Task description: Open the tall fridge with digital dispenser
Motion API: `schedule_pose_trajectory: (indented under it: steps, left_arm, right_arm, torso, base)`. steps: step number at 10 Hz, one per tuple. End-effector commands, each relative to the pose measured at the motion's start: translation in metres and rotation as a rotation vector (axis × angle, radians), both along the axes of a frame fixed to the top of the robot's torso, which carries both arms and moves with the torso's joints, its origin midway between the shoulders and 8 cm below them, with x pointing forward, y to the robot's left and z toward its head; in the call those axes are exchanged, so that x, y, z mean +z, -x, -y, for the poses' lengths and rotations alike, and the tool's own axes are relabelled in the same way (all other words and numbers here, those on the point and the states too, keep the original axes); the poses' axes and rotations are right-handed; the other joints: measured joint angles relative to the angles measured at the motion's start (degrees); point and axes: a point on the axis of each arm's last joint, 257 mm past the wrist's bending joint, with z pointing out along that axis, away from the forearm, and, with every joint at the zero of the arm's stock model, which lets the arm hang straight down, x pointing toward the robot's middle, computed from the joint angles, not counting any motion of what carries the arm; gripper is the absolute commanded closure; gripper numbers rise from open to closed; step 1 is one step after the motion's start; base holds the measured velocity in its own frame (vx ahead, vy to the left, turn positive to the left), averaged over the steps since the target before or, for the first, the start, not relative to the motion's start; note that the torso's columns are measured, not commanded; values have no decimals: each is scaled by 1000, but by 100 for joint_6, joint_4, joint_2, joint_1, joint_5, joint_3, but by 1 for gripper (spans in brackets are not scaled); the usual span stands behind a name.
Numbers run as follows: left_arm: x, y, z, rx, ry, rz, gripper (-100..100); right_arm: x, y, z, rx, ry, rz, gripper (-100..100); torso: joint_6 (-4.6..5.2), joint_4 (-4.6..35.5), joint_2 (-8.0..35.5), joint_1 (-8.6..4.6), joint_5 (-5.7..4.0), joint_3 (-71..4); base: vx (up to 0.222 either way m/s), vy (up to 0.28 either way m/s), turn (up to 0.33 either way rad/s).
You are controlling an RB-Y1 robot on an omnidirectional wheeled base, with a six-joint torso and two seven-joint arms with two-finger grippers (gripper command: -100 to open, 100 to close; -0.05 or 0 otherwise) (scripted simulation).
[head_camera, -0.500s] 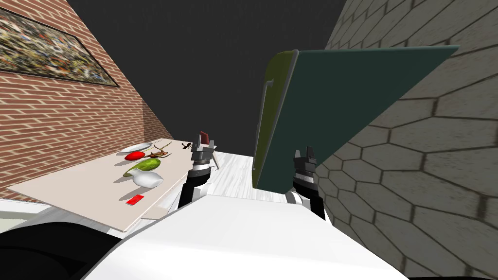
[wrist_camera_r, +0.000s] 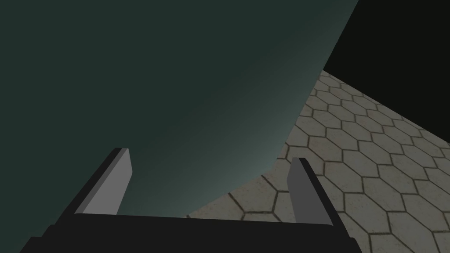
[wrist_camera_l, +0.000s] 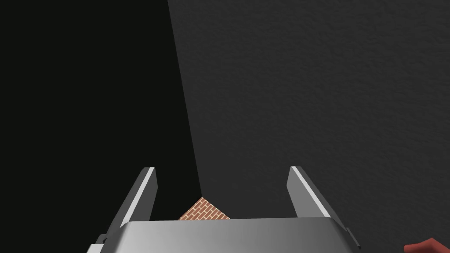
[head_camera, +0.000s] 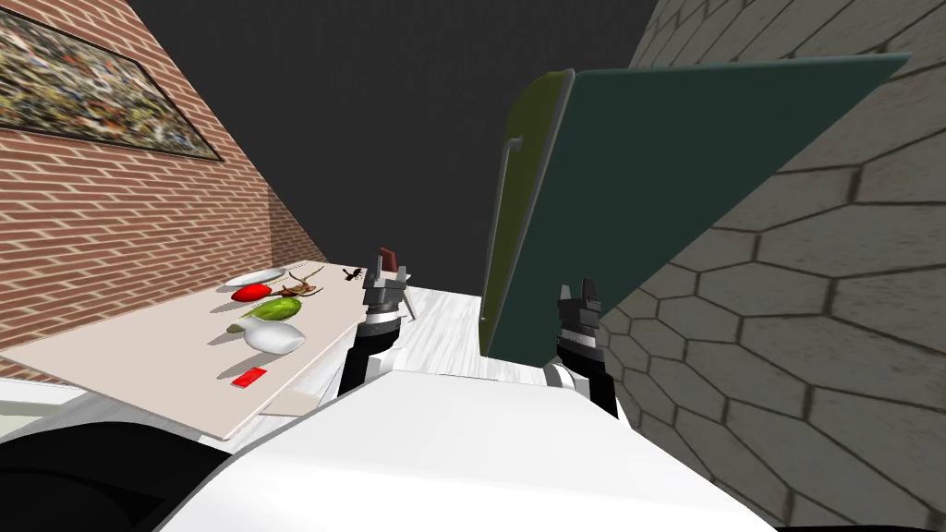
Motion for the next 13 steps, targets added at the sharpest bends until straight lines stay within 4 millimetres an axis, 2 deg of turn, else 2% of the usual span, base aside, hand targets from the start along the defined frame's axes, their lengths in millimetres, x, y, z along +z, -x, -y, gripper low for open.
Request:
schedule_pose_trajectory:
  steps: [1,4,5,7,12,13]
  left_arm:
    - [0,0,0,0,0,0,0]
    - [0,0,0,0,0,0,0]
    - [0,0,0,0,0,0,0]
    - [0,0,0,0,0,-1,0]
    - [0,0,0,0,0,-1,0]
    - [0,0,0,0,0,-1,0]
  right_arm:
    - [0,0,0,0,0,0,0]
    - [0,0,0,0,0,0,0]
    - [4,-1,-1,21,8,12,-100]
    - [13,-4,-2,58,5,44,-100]
    - [54,-12,6,183,-84,203,-100]
    - [54,-12,7,185,-91,204,-100]
  torso:
    - [0,423,424,0,0,-844]
    - [0,1692,1693,0,0,-3381]
    - [0,2114,2116,0,0,-4227]
    - [0,2360,2364,-8,-2,-4733]
    - [-1,2384,2385,-4,-1,-4764]
    - [0,2382,2382,-3,-1,-4766]
  base:
    - [0,0,0]
    - [0,0,0]
    - [5,-9,108]
    - [-4,-33,164]
    - [-15,-77,318]
    - [-7,-70,90]
